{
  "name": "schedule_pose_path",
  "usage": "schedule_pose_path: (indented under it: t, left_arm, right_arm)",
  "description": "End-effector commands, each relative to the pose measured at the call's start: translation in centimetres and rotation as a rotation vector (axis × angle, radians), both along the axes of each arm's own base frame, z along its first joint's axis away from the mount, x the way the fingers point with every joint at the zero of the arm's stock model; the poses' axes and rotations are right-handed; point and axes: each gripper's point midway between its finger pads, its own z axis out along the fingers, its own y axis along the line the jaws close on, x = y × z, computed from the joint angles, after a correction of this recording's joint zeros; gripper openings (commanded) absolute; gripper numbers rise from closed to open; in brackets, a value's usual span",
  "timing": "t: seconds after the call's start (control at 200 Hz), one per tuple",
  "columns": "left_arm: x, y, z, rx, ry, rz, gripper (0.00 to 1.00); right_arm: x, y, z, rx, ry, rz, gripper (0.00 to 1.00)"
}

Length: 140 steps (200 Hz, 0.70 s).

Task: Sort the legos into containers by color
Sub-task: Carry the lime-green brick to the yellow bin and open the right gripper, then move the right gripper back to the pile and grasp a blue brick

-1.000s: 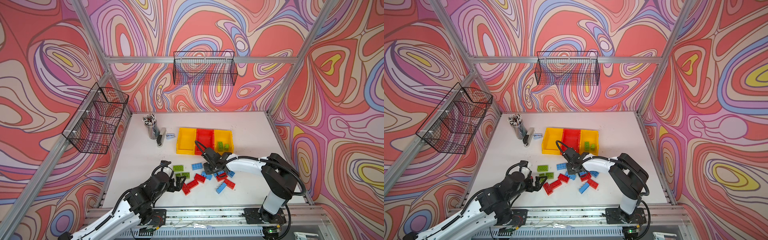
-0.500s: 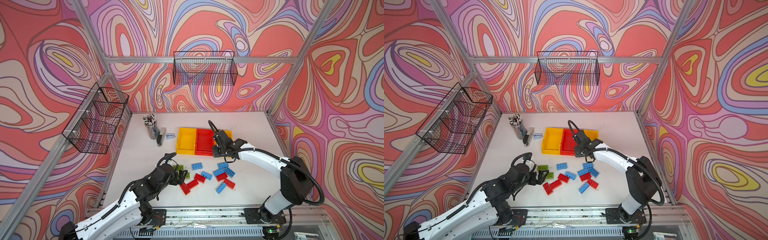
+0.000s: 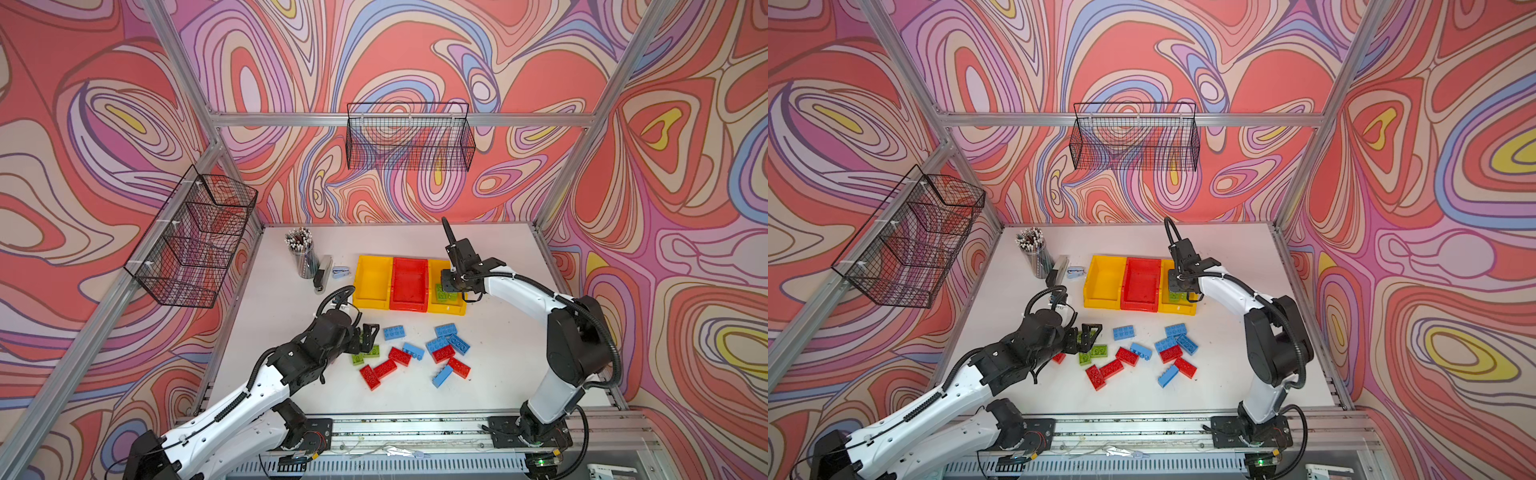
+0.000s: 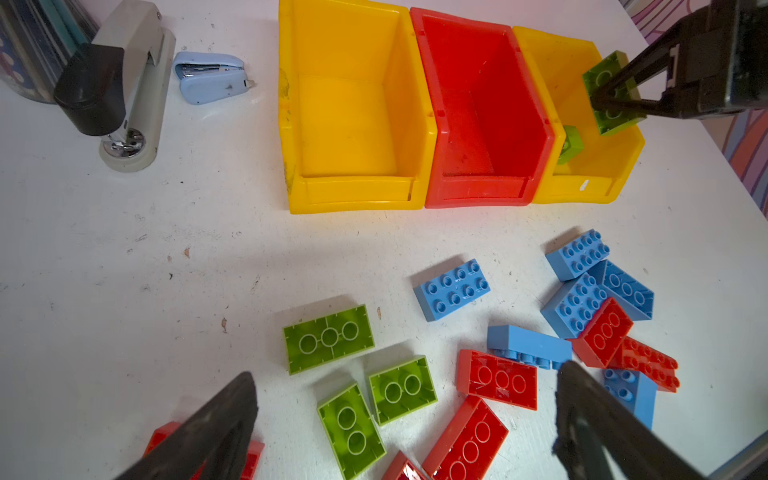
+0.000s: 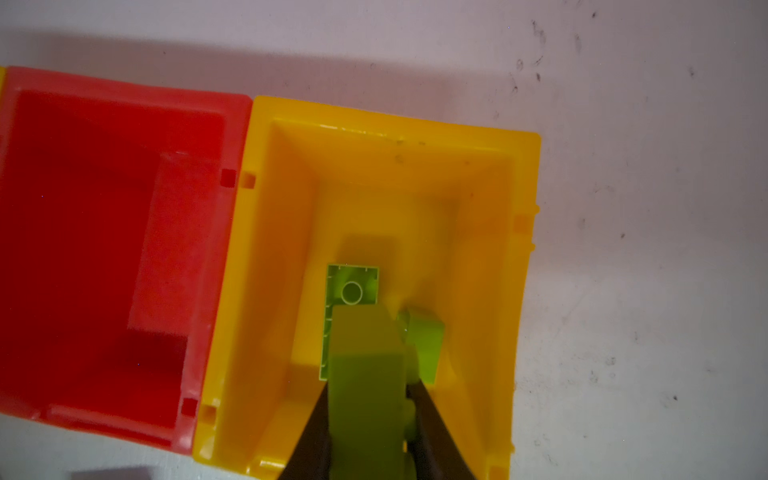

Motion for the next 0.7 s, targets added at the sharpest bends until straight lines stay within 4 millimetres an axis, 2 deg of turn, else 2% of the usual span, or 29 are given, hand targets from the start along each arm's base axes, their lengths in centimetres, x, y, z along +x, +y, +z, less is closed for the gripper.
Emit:
schedule_pose_path:
  t: [0.0,0.08,0.17,0.22,0.325,0.446,0.471,0.491,0.571,0.696]
  left_arm:
    - [0.5,0.0,1.5,-0.016,-0.027,0.002,1.00]
    - [0.5,0.3,1.5,-0.013,-0.028,0.011,1.00]
    - [0.4,0.5,1.6,-0.016,-0.029,0.019,1.00]
    - [0.4,0.6,1.5,-0.014,-0.026,0.025,1.00]
    - [0.2,0.8,1.4,-0.016,-0.020,0.029,1.00]
    - [-0.2,1.0,1.0,-0.031,-0.009,0.035,1.00]
    - [-0.3,1.0,1.0,-0.035,-0.008,0.036,1.00]
    - [-0.4,1.1,0.9,-0.039,-0.008,0.037,1.00]
    - [-0.8,1.3,0.8,-0.054,-0.007,0.040,1.00]
    - [-1.5,1.6,0.3,-0.075,0.006,0.047,1.00]
  right_arm:
    - [1.3,0.7,-0.4,0.012,-0.002,0.026,0.25]
    - [1.7,0.7,-0.9,0.005,0.005,0.027,0.29]
    - [2.1,0.9,-1.1,0.002,0.007,0.032,0.42]
    - [2.2,0.9,-0.8,0.005,-0.001,0.032,0.50]
    - [2.1,1.0,0.4,0.018,-0.017,0.032,0.58]
    - [1.3,0.8,2.1,0.041,-0.040,0.030,0.62]
    - [1.1,0.8,2.0,0.041,-0.033,0.029,0.63]
    - [0.8,0.7,3.2,0.053,-0.056,0.027,0.63]
    - [-0.2,0.8,4.2,0.074,-0.066,0.030,0.66]
    - [-2.3,2.3,5.1,0.091,-0.078,0.052,0.69]
